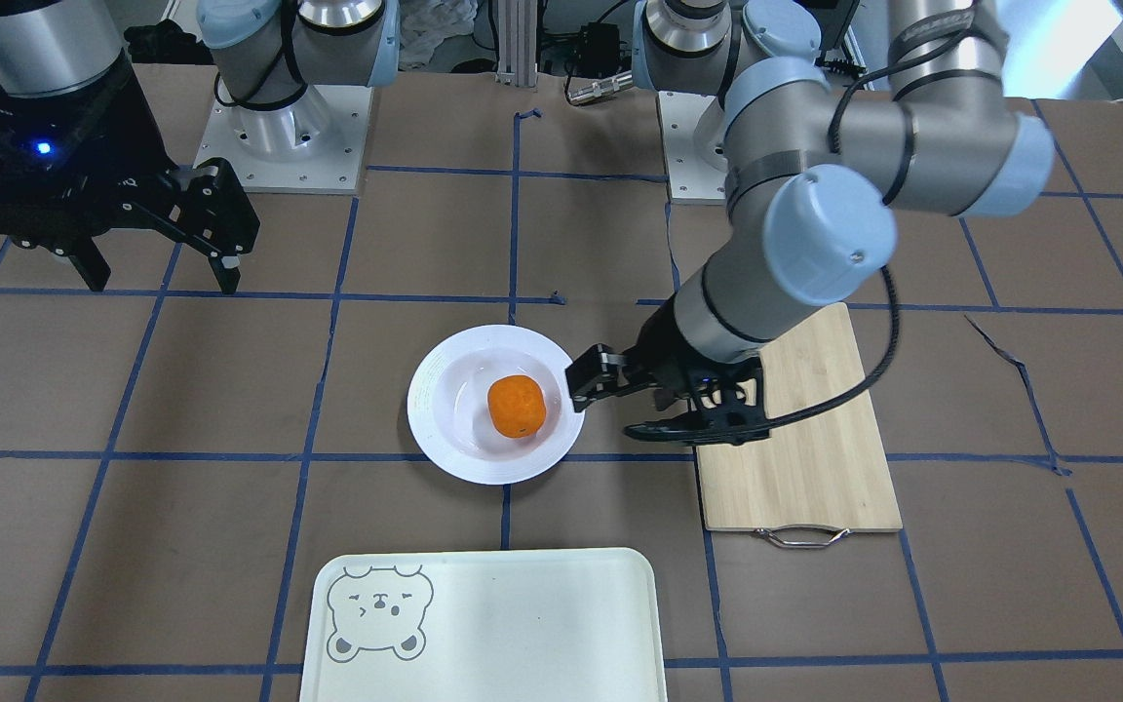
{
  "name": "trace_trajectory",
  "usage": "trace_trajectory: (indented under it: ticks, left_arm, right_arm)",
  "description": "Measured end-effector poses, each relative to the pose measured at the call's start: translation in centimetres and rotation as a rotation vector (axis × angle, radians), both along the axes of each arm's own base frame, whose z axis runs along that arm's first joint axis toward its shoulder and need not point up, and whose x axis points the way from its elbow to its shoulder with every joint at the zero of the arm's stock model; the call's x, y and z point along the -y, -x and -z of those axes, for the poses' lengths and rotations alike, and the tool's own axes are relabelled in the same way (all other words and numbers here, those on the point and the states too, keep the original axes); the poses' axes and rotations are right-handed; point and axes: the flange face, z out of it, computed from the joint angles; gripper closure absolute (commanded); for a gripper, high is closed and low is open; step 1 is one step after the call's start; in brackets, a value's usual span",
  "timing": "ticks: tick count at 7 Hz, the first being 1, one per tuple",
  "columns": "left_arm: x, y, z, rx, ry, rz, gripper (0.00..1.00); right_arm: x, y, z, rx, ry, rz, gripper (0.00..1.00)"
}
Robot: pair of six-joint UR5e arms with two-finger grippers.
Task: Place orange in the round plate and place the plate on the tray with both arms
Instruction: 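Release the orange onto the plate and raise the left gripper, then move the left gripper back to rest while the right gripper reaches to the plate rim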
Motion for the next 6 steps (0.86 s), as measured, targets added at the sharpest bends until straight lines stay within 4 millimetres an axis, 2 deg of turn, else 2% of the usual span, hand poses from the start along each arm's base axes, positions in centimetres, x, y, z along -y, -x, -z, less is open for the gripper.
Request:
trace_trajectory:
  ticks: [1, 2, 3, 4, 5, 6]
  left_arm:
    - [0.1, -3.1, -3.7, 0.094, 0.020, -0.011, 0.00]
    - [-1.1, -4.6, -7.6, 0.175, 0.070, 0.020, 0.00]
    - [-2.9, -5.0, -11.3, 0.207, 0.135, 0.060, 0.00]
    - [-4.8, -5.1, -14.1, 0.222, 0.188, 0.078, 0.00]
    - [-6.4, -5.4, -15.8, 0.241, 0.214, 0.080, 0.00]
    - [-7.2, -6.1, -16.4, 0.285, 0.219, 0.079, 0.00]
  right_arm:
    - [0.3, -0.5, 1.4, 0.048, -0.040, 0.003, 0.00]
    - [1.2, -1.4, 4.6, 0.133, -0.113, 0.009, 0.00]
    - [2.2, -2.3, 8.4, 0.205, -0.181, 0.012, 0.00]
    - [2.9, -2.8, 12.3, 0.236, -0.246, 0.017, 0.00]
    - [3.4, -3.0, 15.7, 0.249, -0.286, 0.022, 0.00]
    - [3.6, -3.4, 18.4, 0.284, -0.294, 0.024, 0.00]
